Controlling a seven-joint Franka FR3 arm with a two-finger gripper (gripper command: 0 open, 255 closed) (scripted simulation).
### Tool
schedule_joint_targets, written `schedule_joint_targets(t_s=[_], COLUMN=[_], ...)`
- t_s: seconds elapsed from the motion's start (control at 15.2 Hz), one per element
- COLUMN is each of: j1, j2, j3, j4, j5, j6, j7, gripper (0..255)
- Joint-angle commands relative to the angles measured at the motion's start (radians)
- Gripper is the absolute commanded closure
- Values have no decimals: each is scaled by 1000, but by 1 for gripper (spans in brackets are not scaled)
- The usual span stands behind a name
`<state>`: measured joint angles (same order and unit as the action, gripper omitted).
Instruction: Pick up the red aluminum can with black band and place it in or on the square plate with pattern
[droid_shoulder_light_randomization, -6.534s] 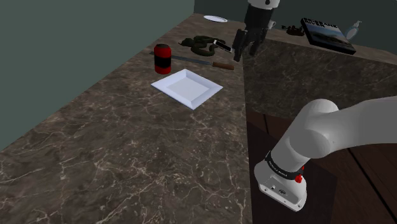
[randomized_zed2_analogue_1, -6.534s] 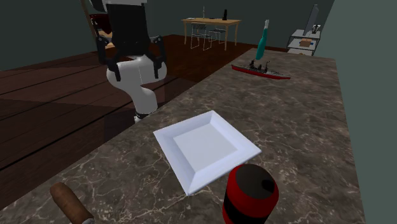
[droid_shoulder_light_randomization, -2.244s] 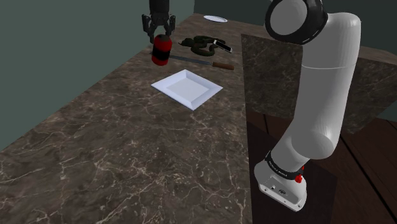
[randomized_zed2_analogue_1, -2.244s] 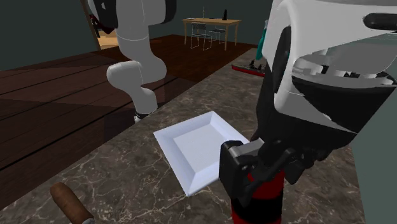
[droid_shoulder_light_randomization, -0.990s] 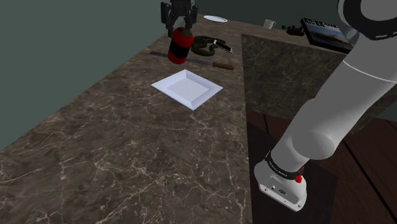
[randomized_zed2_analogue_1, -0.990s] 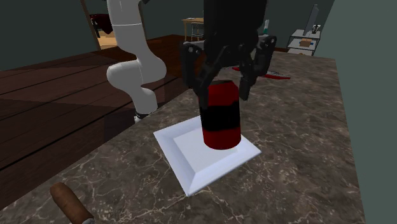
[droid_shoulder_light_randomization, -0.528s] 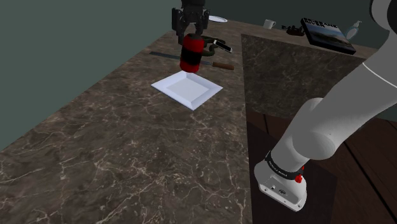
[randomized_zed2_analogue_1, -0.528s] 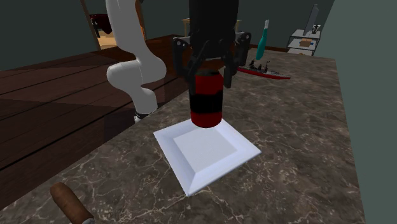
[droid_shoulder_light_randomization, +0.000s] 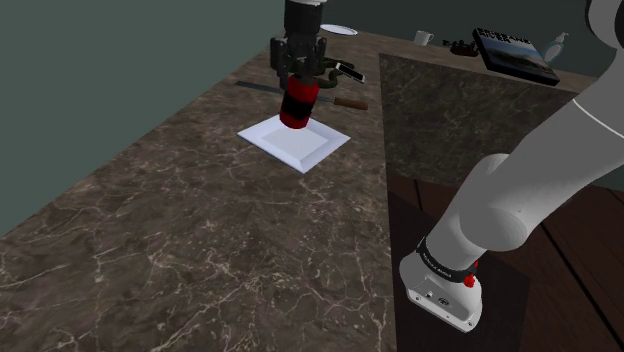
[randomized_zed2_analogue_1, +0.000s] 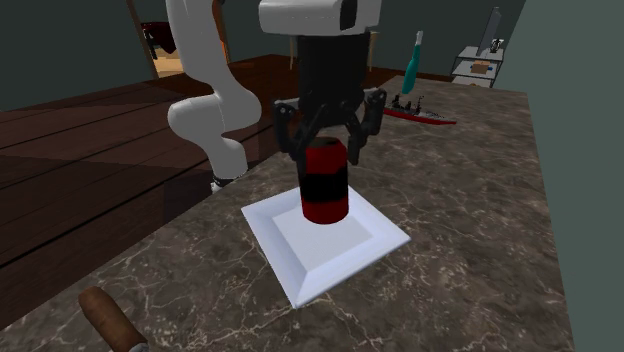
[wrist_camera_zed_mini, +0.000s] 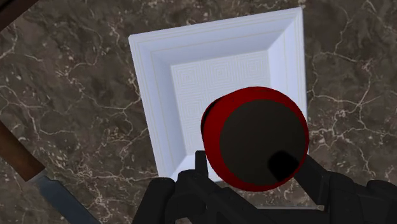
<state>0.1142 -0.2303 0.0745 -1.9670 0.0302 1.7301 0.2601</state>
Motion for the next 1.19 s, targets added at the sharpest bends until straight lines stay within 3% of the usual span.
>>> schedule_joint_targets(t_s=[0.0,0.4,0.92,0.99,1.12], j1=[0,0,0,1,1], j2=[-1,1,1,2,2], j3=[0,1,1,1,1], j4=[-25,-104,-108,-108,-108], j5=[0,1,1,1,1], j6=[25,106,110,110,110], j7=[-1,-2,-2,-2,-2], gripper=[255,255,255,0,0])
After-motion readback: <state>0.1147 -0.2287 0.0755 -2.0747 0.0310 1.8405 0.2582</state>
